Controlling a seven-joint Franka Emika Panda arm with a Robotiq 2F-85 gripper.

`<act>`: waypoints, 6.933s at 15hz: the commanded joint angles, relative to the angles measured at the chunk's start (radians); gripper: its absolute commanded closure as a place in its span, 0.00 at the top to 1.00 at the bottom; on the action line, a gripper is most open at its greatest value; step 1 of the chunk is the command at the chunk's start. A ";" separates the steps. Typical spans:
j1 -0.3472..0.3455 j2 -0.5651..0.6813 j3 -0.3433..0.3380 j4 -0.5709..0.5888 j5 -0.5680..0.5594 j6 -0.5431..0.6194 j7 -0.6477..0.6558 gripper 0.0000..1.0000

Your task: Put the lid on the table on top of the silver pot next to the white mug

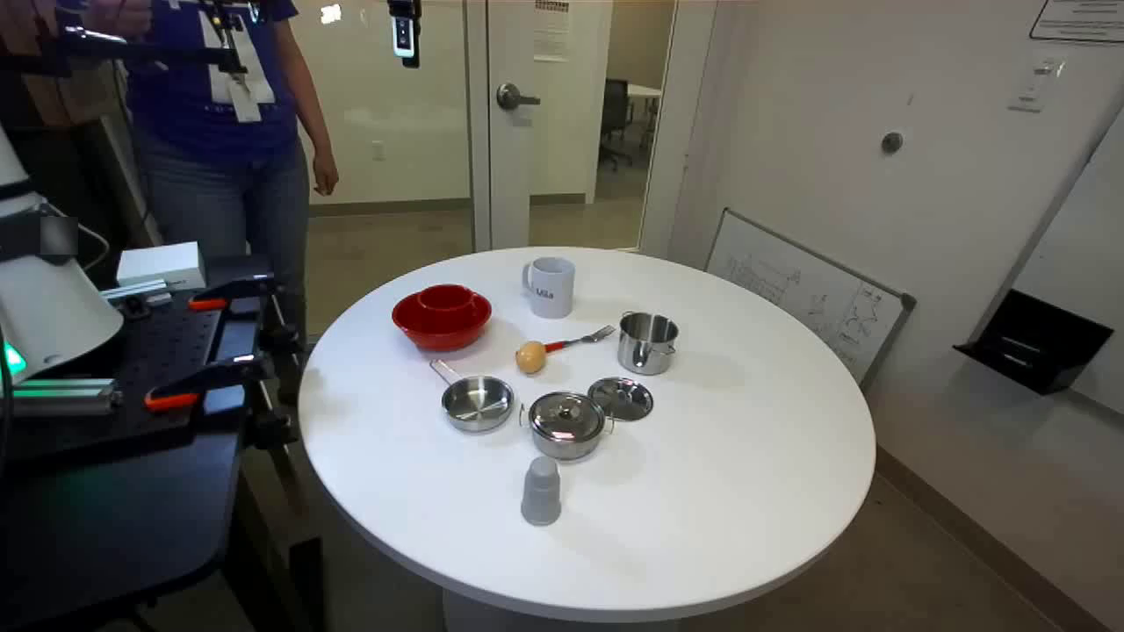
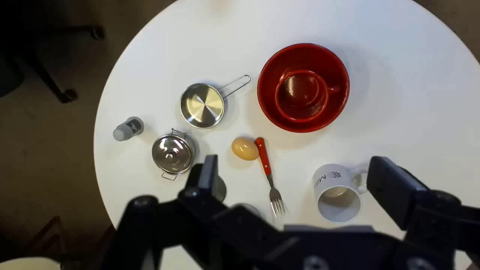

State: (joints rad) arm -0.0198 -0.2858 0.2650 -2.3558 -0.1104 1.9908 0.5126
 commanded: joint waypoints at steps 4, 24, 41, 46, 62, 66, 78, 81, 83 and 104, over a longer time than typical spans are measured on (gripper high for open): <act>0.028 0.039 -0.051 0.006 -0.001 0.031 -0.016 1.00; 0.023 0.431 -0.217 0.020 -0.077 0.515 0.014 1.00; 0.001 0.691 -0.322 0.161 0.060 0.614 -0.129 1.00; -0.040 0.866 -0.318 0.334 0.142 0.574 -0.285 1.00; -0.092 1.220 -0.388 0.722 0.159 0.534 -0.288 1.00; -0.124 1.267 -0.374 0.785 0.185 0.521 -0.300 1.00; -0.137 1.357 -0.355 0.903 0.216 0.456 -0.291 0.91; -0.134 1.363 -0.361 0.918 0.217 0.444 -0.283 0.61; -0.134 1.365 -0.363 0.924 0.217 0.437 -0.281 0.47; -0.114 1.315 -0.395 0.869 0.206 0.455 -0.255 0.00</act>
State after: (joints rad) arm -0.1534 1.0658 -0.1089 -1.4666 0.0874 2.4525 0.2372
